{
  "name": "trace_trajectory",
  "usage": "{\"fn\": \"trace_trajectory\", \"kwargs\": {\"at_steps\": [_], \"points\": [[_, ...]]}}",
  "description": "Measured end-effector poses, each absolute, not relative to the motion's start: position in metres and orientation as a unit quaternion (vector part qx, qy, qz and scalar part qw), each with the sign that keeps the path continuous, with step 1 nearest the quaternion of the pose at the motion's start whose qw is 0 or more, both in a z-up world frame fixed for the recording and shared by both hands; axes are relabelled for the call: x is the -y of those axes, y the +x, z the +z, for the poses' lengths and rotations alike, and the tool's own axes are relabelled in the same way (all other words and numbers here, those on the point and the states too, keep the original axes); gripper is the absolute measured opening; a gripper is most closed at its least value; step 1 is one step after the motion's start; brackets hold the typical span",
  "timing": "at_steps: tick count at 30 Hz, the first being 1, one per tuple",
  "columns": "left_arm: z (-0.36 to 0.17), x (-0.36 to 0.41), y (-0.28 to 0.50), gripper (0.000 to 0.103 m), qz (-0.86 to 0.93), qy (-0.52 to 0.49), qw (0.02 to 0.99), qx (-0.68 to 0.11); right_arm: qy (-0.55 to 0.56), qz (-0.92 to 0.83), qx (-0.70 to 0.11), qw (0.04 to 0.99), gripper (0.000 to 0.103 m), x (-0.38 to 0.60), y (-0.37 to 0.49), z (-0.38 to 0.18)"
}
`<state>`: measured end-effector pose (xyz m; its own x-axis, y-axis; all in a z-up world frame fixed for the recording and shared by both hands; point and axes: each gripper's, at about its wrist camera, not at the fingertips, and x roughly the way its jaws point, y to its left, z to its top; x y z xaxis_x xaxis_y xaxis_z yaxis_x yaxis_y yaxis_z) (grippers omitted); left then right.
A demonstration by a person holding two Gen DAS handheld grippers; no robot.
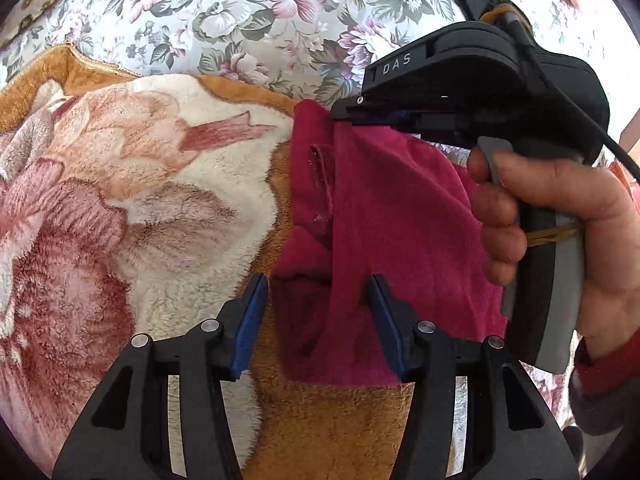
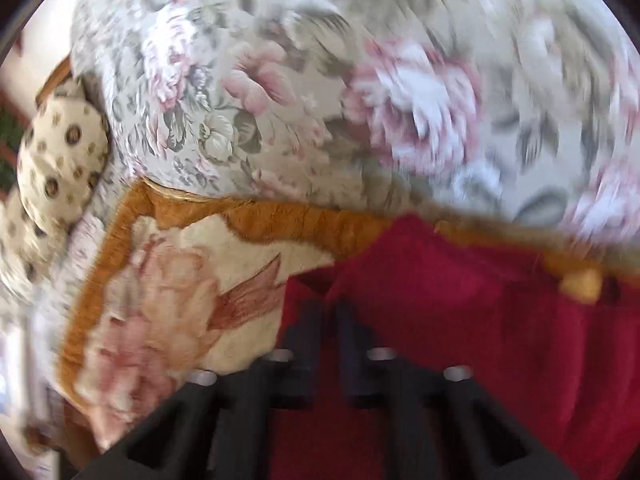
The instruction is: Fold small clothes
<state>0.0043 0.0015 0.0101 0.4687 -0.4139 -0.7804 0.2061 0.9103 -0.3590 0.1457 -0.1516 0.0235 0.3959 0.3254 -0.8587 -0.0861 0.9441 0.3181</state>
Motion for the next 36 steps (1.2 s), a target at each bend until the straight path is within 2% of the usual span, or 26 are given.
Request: {"fn": "trace_trajectory", "kwargs": {"at_steps": [4, 8, 10, 13, 15, 17, 21, 23, 25, 26, 29, 32, 36], "points": [[0.011, -0.003, 0.004, 0.052, -0.186, -0.111, 0.849, -0.482, 0.085, 0.146, -0.518, 0.838, 0.006, 0.135, 0.144, 0.034], [0.012, -0.004, 0.005, 0.052, -0.188, -0.115, 0.848, -0.481, 0.092, 0.151, -0.529, 0.830, 0.006, 0.128, 0.149, 0.017], [0.015, -0.007, 0.004, 0.052, -0.195, -0.121, 0.849, -0.477, 0.117, 0.154, -0.540, 0.820, 0.008, 0.136, 0.148, 0.008], [0.026, -0.013, 0.002, 0.052, -0.228, -0.144, 0.844, -0.463, 0.147, 0.169, -0.513, 0.829, 0.018, 0.158, 0.133, 0.026], [0.031, -0.018, 0.002, 0.053, -0.244, -0.164, 0.842, -0.453, 0.152, 0.159, -0.493, 0.842, 0.019, 0.175, 0.121, 0.042], [0.029, -0.018, 0.003, 0.059, -0.242, -0.168, 0.841, -0.455, 0.138, 0.143, -0.486, 0.851, 0.019, 0.188, 0.113, 0.049], [0.019, -0.009, 0.005, 0.060, -0.241, -0.154, 0.831, -0.477, 0.113, 0.130, -0.520, 0.837, 0.019, 0.190, 0.117, 0.027], [0.013, -0.003, 0.006, 0.059, -0.231, -0.137, 0.829, -0.490, 0.093, 0.125, -0.566, 0.810, 0.019, 0.181, 0.125, 0.004], [0.009, -0.005, 0.006, 0.059, -0.228, -0.140, 0.828, -0.493, 0.077, 0.122, -0.559, 0.817, 0.021, 0.176, 0.127, 0.011], [0.010, -0.007, 0.007, 0.060, -0.227, -0.147, 0.828, -0.492, 0.073, 0.128, -0.556, 0.818, 0.024, 0.172, 0.127, 0.019], [0.018, -0.016, 0.003, 0.060, -0.222, -0.156, 0.834, -0.480, 0.070, 0.149, -0.535, 0.829, 0.044, 0.159, 0.129, 0.043], [0.018, -0.020, 0.000, 0.061, -0.187, -0.131, 0.848, -0.478, 0.058, 0.148, -0.541, 0.826, 0.045, 0.144, 0.139, 0.049], [0.003, -0.024, 0.005, 0.062, -0.188, -0.157, 0.824, -0.510, 0.043, 0.127, -0.574, 0.808, 0.045, 0.128, 0.151, 0.034]]}}
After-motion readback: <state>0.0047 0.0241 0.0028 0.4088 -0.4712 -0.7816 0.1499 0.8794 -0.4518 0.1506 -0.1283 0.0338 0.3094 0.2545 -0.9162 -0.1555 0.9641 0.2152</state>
